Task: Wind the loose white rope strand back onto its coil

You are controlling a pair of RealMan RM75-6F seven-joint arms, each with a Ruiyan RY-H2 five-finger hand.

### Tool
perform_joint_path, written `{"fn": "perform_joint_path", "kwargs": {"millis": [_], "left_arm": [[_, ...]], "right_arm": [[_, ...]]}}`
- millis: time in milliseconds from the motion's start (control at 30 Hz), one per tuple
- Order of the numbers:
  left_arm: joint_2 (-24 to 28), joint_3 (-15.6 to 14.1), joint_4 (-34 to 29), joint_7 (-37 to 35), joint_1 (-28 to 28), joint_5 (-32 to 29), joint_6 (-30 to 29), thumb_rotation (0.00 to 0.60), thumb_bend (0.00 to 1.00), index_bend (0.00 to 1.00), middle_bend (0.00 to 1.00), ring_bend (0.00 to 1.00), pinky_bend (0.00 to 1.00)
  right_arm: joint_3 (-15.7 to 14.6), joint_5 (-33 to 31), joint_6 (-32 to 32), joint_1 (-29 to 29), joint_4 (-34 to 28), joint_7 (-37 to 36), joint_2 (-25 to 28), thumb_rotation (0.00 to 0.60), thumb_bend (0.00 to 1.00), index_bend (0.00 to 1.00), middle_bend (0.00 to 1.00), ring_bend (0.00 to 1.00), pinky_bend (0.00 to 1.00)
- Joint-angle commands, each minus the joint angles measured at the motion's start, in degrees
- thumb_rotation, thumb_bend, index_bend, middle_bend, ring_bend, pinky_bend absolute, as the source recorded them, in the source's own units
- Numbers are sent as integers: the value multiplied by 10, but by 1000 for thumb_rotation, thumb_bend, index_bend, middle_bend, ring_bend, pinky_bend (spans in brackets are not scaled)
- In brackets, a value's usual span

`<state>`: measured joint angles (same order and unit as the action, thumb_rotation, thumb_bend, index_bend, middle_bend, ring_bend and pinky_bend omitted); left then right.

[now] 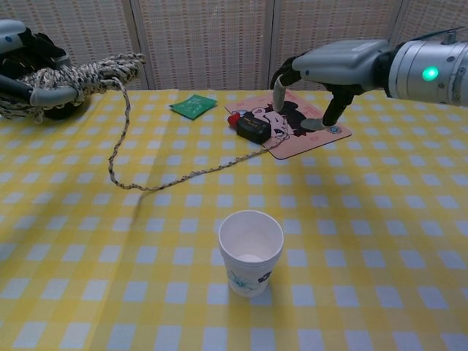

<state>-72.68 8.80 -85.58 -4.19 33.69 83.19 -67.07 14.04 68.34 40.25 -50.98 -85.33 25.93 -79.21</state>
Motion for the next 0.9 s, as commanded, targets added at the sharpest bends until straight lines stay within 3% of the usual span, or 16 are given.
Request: {"fn": "perform_joint_path", "kwargs": {"millis": [33,433,900], "left_arm": [[2,-3,-2,3,0,4,-1,393,358,779,813,655,532],[8,-9,-13,12,-2,14,-5,389,358,779,813,652,532],[3,-13,-14,20,-1,14,-1,381,358,779,813,652,532]], "right_arm": [[-6,-30,-16,-31,56,19,-49,600,353,312,137,0,0],[-13,-89,-40,-87,189,26,-146,600,287,337,137,0,0],[-21,-107,-85,-137,323,10,-226,600,207,357,140,0,0]]}}
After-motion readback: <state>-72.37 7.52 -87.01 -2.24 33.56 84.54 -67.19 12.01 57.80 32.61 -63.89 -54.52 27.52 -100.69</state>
